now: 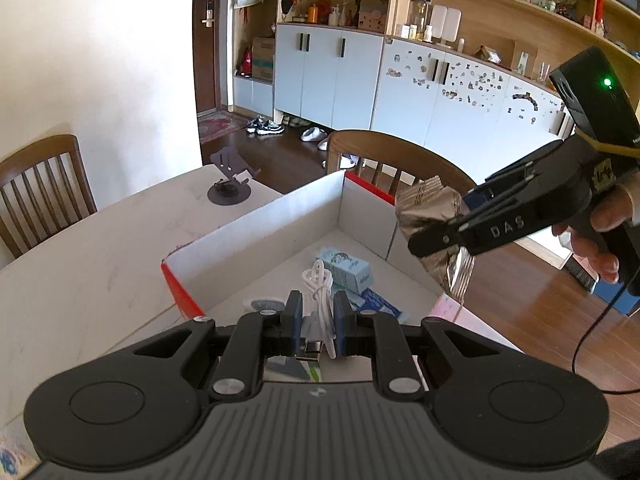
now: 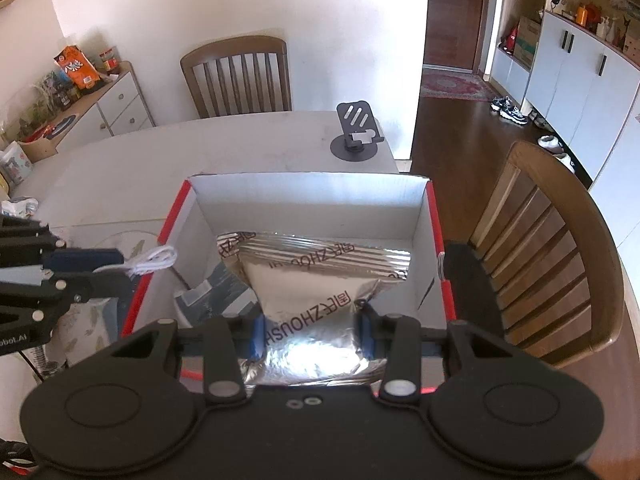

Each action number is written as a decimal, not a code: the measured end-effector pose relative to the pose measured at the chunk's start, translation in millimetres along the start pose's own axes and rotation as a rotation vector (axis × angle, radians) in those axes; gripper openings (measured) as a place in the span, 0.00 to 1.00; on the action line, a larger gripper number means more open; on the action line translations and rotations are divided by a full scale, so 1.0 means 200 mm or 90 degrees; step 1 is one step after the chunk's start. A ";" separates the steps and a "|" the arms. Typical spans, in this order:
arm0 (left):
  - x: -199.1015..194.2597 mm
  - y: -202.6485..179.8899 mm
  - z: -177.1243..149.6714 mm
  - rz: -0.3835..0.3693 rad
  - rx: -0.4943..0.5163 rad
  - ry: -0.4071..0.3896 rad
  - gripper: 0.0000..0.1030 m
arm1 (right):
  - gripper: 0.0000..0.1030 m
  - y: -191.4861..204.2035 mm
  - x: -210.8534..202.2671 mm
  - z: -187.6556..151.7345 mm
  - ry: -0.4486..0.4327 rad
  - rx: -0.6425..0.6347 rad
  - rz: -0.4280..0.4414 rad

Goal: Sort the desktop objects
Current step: 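Lower into the box and open left tool on the cable while right tool releases the foil packet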

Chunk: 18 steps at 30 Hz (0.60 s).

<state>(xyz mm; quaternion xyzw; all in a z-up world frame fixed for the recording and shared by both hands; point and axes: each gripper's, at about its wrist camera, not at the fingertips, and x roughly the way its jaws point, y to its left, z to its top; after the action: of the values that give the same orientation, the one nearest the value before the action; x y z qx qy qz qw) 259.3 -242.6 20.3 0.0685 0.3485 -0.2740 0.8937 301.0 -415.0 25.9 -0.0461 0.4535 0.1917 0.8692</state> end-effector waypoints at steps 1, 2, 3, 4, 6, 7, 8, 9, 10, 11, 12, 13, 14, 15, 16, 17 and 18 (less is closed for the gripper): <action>0.02 0.00 0.01 0.001 0.001 0.002 0.15 | 0.40 0.00 0.01 0.01 0.001 -0.002 0.000; 0.04 0.00 0.03 0.003 0.002 0.003 0.15 | 0.40 -0.01 0.02 0.01 0.003 -0.005 -0.001; 0.06 0.00 0.04 0.005 0.002 0.005 0.15 | 0.40 -0.02 0.04 0.02 0.004 -0.007 -0.004; 0.08 0.01 0.05 0.006 -0.001 0.007 0.15 | 0.40 -0.02 0.05 0.03 0.006 -0.008 -0.006; 0.13 0.03 0.08 0.002 -0.013 0.013 0.15 | 0.40 -0.04 0.09 0.04 0.010 -0.004 -0.009; 0.15 0.04 0.09 0.000 -0.017 0.016 0.15 | 0.40 -0.05 0.10 0.05 0.012 -0.001 -0.011; 0.18 0.04 0.10 0.001 -0.020 0.019 0.15 | 0.40 -0.06 0.12 0.05 0.015 0.002 -0.012; 0.20 0.05 0.11 0.003 -0.022 0.022 0.15 | 0.40 -0.07 0.14 0.05 0.018 0.005 -0.013; 0.22 0.05 0.11 0.003 -0.022 0.025 0.15 | 0.40 -0.07 0.16 0.06 0.022 0.009 -0.013; 0.25 0.05 0.12 0.003 -0.023 0.029 0.15 | 0.40 -0.08 0.18 0.05 0.026 0.010 -0.013; 0.26 0.05 0.13 0.005 -0.024 0.032 0.15 | 0.40 -0.09 0.19 0.05 0.029 0.011 -0.013; 0.28 0.05 0.14 0.005 -0.024 0.036 0.15 | 0.40 -0.09 0.21 0.05 0.033 0.011 -0.013; 0.30 0.05 0.15 0.003 -0.026 0.040 0.15 | 0.40 -0.10 0.22 0.05 0.037 0.012 -0.012; 0.32 0.06 0.16 0.001 -0.027 0.044 0.15 | 0.40 -0.10 0.23 0.05 0.041 0.011 -0.012; 0.34 0.06 0.16 0.000 -0.028 0.048 0.15 | 0.40 -0.10 0.25 0.05 0.046 0.012 -0.011; 0.35 0.06 0.17 0.000 -0.027 0.052 0.15 | 0.40 -0.11 0.26 0.05 0.051 0.014 -0.010; 0.37 0.07 0.17 -0.001 -0.028 0.056 0.15 | 0.40 -0.11 0.28 0.04 0.057 0.014 -0.009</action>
<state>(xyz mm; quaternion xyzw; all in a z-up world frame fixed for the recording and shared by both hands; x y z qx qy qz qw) 331.6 -275.3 -4.7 0.0607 0.3938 -0.2640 0.8784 344.4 -416.6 -15.9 -0.0482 0.4934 0.1784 0.8499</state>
